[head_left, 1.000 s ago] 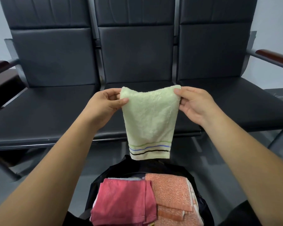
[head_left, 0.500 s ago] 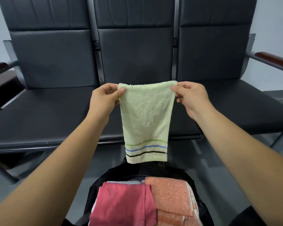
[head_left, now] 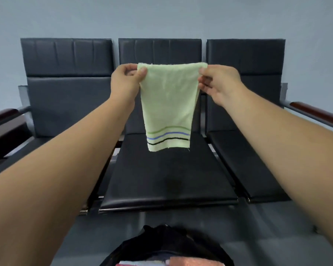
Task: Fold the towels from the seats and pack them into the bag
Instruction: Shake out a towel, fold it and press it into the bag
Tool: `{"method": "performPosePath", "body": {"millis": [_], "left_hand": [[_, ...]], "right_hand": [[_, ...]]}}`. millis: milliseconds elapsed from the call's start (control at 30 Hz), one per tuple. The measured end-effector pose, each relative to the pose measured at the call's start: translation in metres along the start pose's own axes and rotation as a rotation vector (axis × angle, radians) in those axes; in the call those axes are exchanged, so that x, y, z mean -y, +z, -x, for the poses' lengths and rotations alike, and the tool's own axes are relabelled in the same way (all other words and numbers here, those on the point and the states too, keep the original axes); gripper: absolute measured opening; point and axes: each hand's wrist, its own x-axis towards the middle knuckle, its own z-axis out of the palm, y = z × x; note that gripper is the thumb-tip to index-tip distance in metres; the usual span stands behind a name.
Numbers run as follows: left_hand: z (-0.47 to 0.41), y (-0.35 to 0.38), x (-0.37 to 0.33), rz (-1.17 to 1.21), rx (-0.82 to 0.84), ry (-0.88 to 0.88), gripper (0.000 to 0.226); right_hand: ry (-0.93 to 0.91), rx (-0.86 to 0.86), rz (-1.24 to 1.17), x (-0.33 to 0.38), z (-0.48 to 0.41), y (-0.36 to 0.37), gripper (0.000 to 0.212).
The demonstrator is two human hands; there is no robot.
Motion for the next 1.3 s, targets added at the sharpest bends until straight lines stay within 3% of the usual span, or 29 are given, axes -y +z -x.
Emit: {"method": "performPosePath", "body": {"millis": [133,400,533,633,800,933,1033,1200,1300], "left_hand": [[0.031,-0.020,0.025,-0.101,0.159,-0.035,0.007],[0.166,-0.076,0.137,-0.327,0.482,-0.305,0.010],[0.187,-0.085,0.150,-0.401,0.637,-0.357,0.015],[0.181,-0.080,0.147,-0.261,0.603,-0.420,0.013],[0.175,-0.080,0.152,-0.221,0.641,-0.565,0.015],[0.163,-0.074,0.165,-0.268,0.491,-0.510,0.016],[0.145,-0.060,0.180,-0.289,0.318,-0.503,0.016],[0.095,-0.035,0.224,-0.484,0.203,-0.499,0.021],[0.083,-0.025,0.243,-0.714,0.267,-0.542,0.028]], "right_hand": [[0.044,0.036,0.065,-0.028,0.026,-0.018,0.009],[0.353,0.080,0.303,-0.184,0.121,-0.098,0.007],[0.427,0.179,0.211,-0.196,0.131,-0.104,0.009],[0.480,0.197,0.111,-0.194,0.126,-0.097,0.007],[0.642,0.226,0.206,-0.202,0.119,-0.100,0.017],[0.603,0.119,0.267,-0.210,0.103,-0.093,0.024],[0.566,0.014,0.307,-0.220,0.082,-0.079,0.015],[0.500,-0.022,0.535,-0.244,0.031,-0.052,0.016],[0.513,-0.043,0.759,-0.267,0.019,-0.046,0.020]]}}
